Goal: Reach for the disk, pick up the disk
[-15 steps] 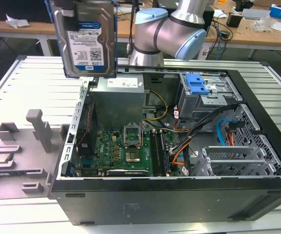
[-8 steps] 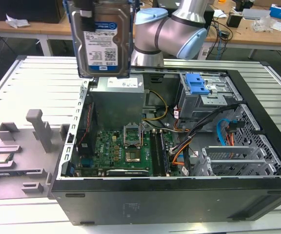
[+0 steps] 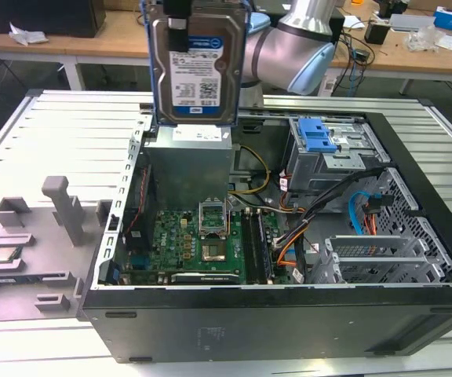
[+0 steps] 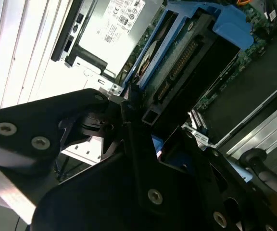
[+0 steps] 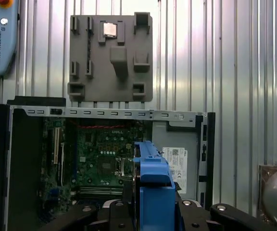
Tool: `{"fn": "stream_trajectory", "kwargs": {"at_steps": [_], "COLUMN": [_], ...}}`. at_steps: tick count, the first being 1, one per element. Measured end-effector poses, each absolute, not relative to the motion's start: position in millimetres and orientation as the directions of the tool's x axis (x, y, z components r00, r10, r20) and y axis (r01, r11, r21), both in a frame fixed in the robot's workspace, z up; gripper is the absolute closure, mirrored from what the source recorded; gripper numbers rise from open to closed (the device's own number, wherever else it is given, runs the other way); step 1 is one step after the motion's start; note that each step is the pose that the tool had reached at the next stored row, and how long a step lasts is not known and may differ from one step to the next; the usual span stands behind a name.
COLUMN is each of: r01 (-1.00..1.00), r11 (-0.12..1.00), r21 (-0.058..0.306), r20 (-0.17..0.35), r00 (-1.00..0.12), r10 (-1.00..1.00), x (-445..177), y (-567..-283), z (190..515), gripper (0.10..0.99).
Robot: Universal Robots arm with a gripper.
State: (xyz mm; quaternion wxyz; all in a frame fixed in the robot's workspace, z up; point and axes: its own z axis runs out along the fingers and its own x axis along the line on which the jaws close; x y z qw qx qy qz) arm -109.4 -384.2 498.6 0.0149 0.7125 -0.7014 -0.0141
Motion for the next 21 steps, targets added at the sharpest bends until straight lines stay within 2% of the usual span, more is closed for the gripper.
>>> {"fn": "stream_trajectory", "kwargs": {"at_steps": [11,21], "r01": [-0.999,-0.999], "r11": [-0.016,-0.016], "r21": [0.041,0.041], "r20": [0.001,0.001], "r00": [0.016,0.016], "r10": [-1.000,-1.000], "x": [-68.9,-63.5], "y": [-383.9,-385.4], "z": [498.6,498.6], "gripper": [0.718,0.718]}}
